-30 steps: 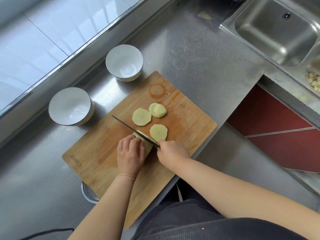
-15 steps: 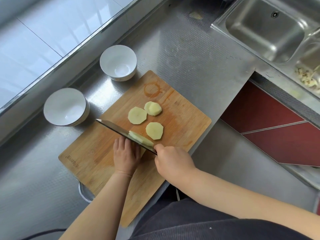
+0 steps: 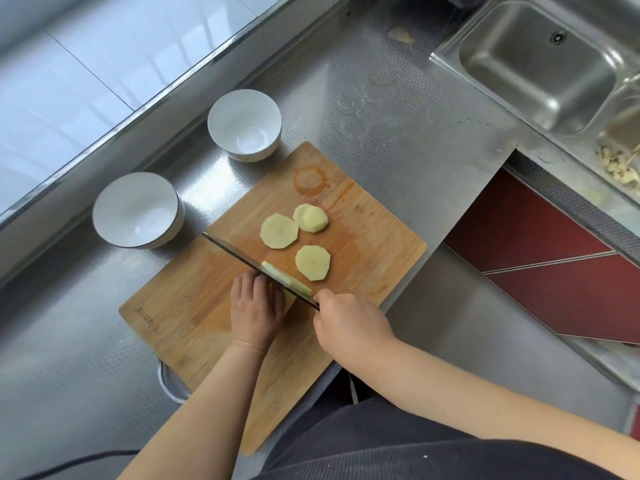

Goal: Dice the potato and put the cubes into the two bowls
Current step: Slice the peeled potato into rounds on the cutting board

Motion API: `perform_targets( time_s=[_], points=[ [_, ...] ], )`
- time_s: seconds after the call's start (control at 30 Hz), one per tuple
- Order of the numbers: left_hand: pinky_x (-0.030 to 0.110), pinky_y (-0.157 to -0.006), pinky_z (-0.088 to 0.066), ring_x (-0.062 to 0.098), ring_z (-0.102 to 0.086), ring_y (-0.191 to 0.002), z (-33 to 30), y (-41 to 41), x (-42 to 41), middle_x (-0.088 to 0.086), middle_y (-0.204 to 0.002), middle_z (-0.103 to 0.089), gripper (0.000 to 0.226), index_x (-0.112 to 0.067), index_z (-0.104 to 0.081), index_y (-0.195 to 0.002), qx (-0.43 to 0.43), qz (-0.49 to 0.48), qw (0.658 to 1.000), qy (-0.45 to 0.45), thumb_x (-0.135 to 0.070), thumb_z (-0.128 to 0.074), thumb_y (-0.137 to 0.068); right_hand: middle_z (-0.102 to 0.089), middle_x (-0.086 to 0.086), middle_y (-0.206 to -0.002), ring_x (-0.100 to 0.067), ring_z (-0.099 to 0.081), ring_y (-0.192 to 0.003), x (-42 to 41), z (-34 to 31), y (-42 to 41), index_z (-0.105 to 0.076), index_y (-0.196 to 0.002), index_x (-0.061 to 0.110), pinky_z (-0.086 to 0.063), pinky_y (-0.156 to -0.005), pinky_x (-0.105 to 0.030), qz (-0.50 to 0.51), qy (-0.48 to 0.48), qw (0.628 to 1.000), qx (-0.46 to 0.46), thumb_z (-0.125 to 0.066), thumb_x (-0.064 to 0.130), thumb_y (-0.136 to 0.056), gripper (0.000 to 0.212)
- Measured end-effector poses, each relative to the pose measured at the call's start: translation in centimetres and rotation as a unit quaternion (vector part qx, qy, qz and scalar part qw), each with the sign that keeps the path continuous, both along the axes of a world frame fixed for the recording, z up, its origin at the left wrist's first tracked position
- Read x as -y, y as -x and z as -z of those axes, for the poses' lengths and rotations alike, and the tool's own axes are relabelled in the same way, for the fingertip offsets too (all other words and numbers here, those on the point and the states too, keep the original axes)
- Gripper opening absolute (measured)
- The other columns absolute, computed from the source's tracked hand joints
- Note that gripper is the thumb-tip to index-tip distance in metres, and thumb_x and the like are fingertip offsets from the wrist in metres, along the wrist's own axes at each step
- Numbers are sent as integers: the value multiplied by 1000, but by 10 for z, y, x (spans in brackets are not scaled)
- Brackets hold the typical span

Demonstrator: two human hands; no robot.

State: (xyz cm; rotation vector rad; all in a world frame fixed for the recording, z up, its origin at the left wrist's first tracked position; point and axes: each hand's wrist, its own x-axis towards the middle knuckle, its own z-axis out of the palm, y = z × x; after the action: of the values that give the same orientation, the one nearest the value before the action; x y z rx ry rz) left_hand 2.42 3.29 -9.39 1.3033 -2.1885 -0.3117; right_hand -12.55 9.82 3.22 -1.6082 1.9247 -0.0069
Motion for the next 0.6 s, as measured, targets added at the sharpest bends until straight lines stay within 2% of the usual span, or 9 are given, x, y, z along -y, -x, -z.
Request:
perform_targets(
  time_s=[0.23,0.4,0.6],
  points=[
    [36,-80,-36,30,-42,-86,2,-1,0,22,-89,-58,21,1,-56,-91,-1,-5,1000,1,-18,-49,-86,-68,-7,-100,-27,-64,-88,4,5,-1,-53,-122,12,-43,-59,-31,-3,-18,1000,-15,-44,20,-100,25],
    [35,-80,-36,30,-42,-88,2,0,0,23,-93,-58,18,-5,-50,-97,-6,-6,1000,3,-18,-50,-85,-67,-8,-97,-26,-63,-83,10,9,0,-53,-117,10,-41,-57,-30,-7,-33,999,-19,-44,18,-100,21],
    [35,-78,-36,29,-42,-87,2,0,1,21,-93,-57,15,-7,-49,-96,-11,-2,1000,9,-17,-50,-84,-65,-10,-100,-28,-62,-86,16,14,0,-53,-114,9,-41,-58,-31,1,-55,998,-16,-43,17,-100,19]
  ],
)
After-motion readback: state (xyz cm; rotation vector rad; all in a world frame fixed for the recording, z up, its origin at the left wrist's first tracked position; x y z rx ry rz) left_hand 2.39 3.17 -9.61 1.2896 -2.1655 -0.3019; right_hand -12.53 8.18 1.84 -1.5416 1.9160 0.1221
